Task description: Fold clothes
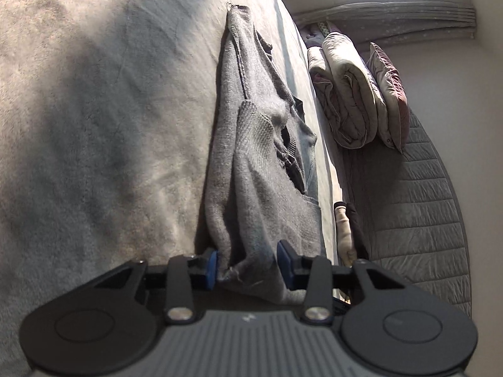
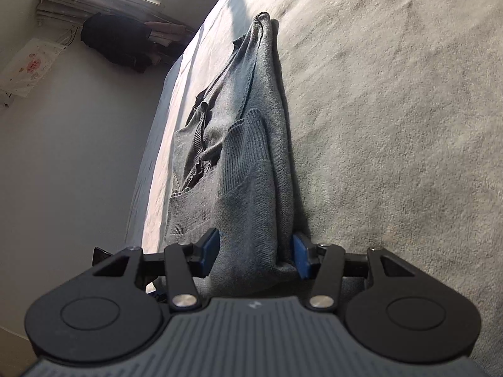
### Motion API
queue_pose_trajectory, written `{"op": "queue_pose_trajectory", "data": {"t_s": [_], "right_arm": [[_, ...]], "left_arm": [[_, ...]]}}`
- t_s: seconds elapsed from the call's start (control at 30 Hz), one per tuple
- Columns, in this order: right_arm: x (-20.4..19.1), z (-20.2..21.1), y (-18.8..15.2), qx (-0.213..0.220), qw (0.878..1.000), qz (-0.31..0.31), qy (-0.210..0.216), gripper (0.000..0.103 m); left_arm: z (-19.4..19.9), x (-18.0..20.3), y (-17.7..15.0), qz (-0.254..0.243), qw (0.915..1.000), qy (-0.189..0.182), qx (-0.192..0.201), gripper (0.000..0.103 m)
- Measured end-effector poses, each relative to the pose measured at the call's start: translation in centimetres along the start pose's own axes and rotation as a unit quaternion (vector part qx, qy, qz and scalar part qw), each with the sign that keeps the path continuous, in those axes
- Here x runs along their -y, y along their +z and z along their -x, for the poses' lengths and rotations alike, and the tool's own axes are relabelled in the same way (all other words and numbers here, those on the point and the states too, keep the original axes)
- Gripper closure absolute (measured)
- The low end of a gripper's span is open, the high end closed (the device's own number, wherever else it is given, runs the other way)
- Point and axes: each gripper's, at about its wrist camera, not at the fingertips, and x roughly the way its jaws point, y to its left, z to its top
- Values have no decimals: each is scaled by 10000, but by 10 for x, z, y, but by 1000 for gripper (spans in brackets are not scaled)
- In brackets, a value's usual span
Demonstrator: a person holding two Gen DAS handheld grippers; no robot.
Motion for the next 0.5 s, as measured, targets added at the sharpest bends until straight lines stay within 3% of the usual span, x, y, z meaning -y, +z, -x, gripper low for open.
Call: {"op": "queue_pose_trajectory", "data": {"t_s": [0.13, 0.2, 0.3, 0.5], "right_arm": [[-4, -6, -2, 28, 9998, 188, 57, 56], [-6, -10, -6, -58, 9995, 285, 84, 79], [-6, -9, -9, 50, 9994, 177, 278, 83], [-5, 6, -7, 211, 9977, -103, 638, 85]], "left_arm": [[-4, 1, 1, 85, 9999, 59, 73, 86], [-4, 0, 0, 213, 9997, -12, 148, 91], [2, -1, -5, 488, 9981, -257, 284, 92], [19, 7, -13, 562, 9959, -446, 547, 93]]}}
